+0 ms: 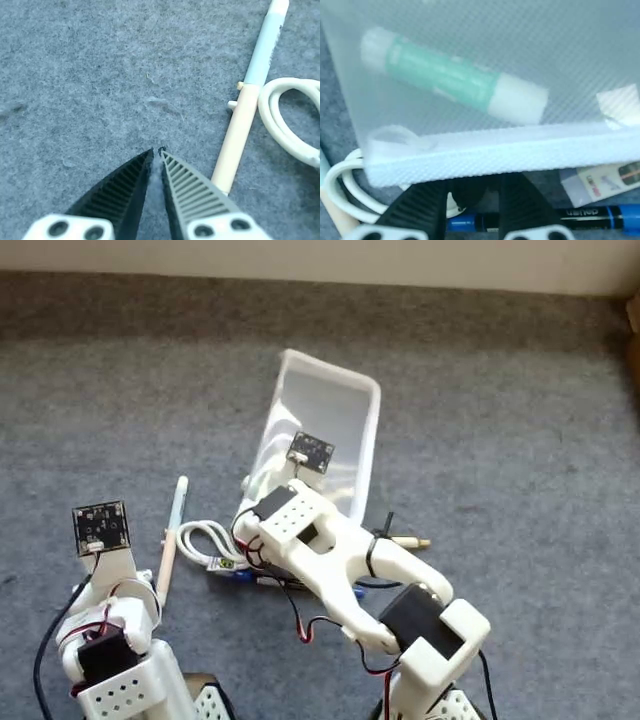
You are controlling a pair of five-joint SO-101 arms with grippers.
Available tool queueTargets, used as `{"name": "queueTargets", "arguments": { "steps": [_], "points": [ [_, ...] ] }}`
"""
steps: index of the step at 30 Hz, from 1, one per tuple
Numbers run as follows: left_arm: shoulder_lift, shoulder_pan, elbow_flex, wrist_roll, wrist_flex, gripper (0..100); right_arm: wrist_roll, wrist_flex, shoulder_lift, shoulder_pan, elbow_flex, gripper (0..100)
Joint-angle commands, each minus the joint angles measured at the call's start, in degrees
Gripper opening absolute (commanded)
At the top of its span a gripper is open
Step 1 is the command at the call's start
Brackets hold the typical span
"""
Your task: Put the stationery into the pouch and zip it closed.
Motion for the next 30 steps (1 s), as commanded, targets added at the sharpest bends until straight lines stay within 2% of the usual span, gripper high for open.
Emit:
{"name": "queueTargets", "arguments": {
  "steps": [1, 9, 14, 25, 30],
  "points": [
    [-0.7, -0.9, -0.4, -0.5, -1.0, 4, 2.3, 2.0, -8.8, 1.0, -3.2, 0.5],
    [-0.7, -0.9, -0.4, -0.5, -1.0, 4, 13.8, 6.0, -13.5, 2.2, -3.5, 0.5],
    [-0.7, -0.9, -0.4, -0.5, -1.0, 4, 20.7, 12.1, -14.0, 5.2, -3.6, 0.5],
    [-0.7, -0.9, -0.4, -0.5, -1.0, 4, 49.9, 25.2, -15.9, 6.6, -9.3, 0.5],
    [-0.7, -0.9, -0.4, -0.5, -1.0, 4, 55.8, 26.7, -16.0, 6.6, -8.9, 0.5]
  ]
}}
